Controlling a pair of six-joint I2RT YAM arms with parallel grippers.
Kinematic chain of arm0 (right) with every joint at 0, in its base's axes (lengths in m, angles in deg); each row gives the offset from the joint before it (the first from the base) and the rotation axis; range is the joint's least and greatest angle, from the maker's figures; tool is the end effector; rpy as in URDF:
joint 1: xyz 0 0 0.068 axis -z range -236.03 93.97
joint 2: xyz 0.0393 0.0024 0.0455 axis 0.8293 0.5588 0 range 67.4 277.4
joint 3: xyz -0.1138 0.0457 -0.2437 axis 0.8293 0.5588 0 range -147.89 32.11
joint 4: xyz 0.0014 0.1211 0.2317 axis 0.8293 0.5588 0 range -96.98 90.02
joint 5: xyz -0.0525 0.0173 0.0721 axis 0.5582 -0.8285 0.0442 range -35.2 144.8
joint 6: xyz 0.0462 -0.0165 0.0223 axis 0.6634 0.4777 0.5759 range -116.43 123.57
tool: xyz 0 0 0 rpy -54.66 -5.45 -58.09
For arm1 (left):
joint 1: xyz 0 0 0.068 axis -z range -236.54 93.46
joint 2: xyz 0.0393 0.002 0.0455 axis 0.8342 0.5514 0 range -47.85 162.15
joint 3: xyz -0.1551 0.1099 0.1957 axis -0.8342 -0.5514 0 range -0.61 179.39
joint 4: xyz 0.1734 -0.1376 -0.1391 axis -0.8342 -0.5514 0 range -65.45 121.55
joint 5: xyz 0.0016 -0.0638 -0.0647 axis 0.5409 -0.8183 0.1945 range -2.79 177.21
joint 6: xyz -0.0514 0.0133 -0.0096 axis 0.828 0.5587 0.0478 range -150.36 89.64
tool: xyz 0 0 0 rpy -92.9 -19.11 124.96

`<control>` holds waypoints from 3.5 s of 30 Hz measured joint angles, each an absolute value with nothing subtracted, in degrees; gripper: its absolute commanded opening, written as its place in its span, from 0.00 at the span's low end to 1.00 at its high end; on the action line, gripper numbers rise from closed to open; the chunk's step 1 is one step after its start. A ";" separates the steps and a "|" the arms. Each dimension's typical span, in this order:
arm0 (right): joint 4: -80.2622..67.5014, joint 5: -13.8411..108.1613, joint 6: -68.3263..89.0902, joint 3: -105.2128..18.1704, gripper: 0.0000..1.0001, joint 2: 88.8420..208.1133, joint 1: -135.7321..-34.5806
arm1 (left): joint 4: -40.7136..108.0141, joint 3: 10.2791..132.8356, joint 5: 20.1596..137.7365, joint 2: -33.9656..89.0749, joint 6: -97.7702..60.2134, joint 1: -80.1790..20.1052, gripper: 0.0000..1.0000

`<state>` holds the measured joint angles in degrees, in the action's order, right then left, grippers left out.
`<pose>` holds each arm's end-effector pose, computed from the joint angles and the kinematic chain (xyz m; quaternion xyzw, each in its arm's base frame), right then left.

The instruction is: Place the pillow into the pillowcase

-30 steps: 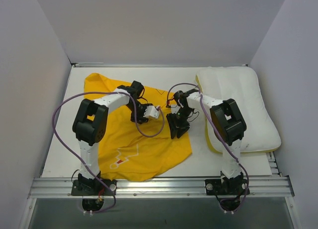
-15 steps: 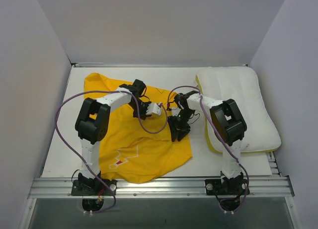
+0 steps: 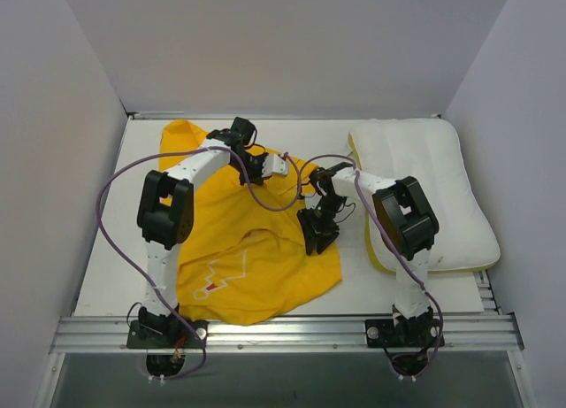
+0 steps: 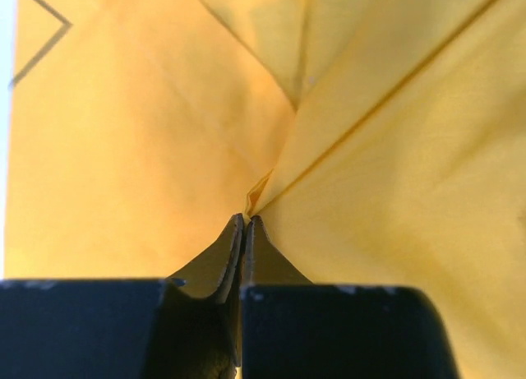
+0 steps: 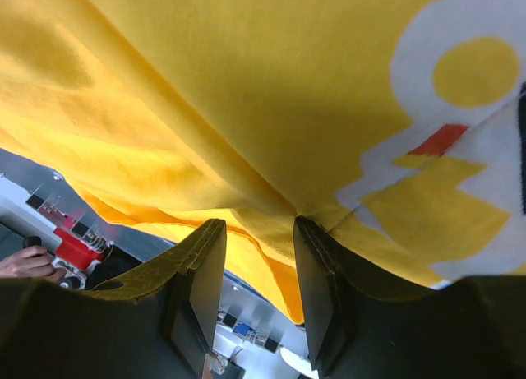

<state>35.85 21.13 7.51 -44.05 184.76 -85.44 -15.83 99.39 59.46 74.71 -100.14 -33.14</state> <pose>0.3178 0.2019 0.1287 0.2254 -0.9290 -0.2914 0.0352 0.4041 -0.1928 0.1984 0.7231 0.6267 -0.1504 0.2485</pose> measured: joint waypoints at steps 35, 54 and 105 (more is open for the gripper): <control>36.44 21.44 6.94 -44.07 0.40 184.74 -85.77 | -20.00 102.45 56.88 77.42 -97.54 -32.99 0.06; 37.58 22.09 6.73 -43.52 0.40 184.60 -85.77 | -16.07 143.13 56.97 96.92 -86.72 -36.11 0.00; 44.27 35.16 -2.54 -52.77 0.42 177.63 -80.06 | 1.46 59.81 84.38 52.05 -78.15 -70.40 0.48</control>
